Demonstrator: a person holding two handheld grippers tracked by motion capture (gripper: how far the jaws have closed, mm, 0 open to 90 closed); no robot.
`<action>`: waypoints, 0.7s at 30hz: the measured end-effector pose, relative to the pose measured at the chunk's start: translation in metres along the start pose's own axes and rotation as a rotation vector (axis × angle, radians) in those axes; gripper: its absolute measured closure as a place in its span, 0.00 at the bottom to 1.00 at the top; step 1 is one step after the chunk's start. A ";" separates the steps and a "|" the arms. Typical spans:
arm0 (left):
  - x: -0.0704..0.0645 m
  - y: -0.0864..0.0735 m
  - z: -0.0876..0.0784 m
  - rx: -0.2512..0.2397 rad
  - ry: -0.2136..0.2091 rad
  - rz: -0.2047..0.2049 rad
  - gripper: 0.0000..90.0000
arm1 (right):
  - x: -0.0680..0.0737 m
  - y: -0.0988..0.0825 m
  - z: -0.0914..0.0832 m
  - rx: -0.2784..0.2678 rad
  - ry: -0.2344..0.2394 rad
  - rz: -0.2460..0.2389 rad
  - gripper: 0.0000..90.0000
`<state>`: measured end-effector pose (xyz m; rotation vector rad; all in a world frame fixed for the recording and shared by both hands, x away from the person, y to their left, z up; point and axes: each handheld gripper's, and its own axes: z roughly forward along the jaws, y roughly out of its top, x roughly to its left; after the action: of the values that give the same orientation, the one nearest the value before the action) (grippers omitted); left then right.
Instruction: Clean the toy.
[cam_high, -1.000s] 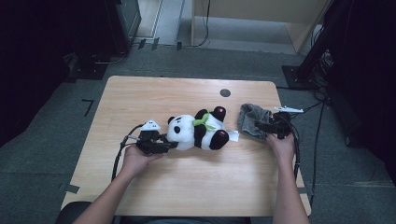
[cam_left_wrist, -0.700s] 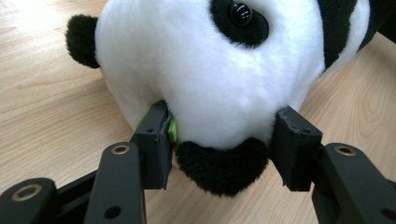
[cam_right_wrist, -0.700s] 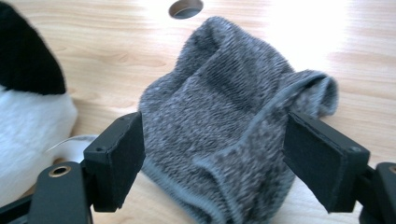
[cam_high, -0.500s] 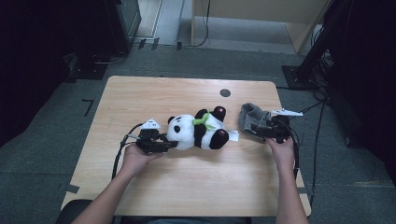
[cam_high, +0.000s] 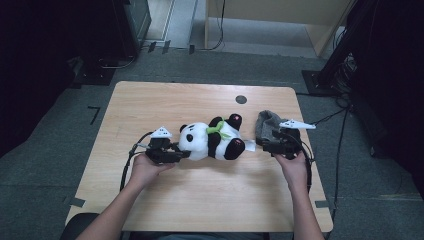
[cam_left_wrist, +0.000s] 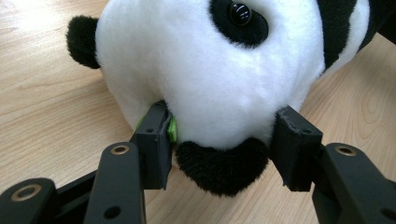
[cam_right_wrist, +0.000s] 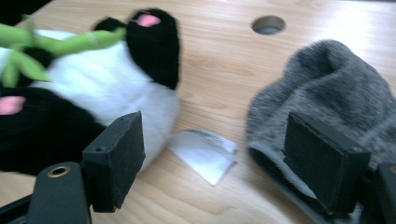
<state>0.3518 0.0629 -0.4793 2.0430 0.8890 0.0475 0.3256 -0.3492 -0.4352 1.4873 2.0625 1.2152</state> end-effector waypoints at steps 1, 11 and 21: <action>0.000 0.000 0.000 0.000 0.000 0.000 0.51 | 0.004 0.001 -0.002 -0.005 0.010 -0.009 0.23; 0.000 0.000 0.000 -0.001 0.001 -0.001 0.51 | 0.043 0.006 -0.006 -0.030 0.109 -0.092 0.23; 0.001 0.000 0.000 -0.001 0.000 -0.002 0.51 | 0.059 0.005 0.000 -0.054 0.210 -0.124 0.15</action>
<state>0.3524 0.0633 -0.4796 2.0415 0.8907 0.0474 0.3047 -0.2963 -0.4183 1.2332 2.1986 1.4171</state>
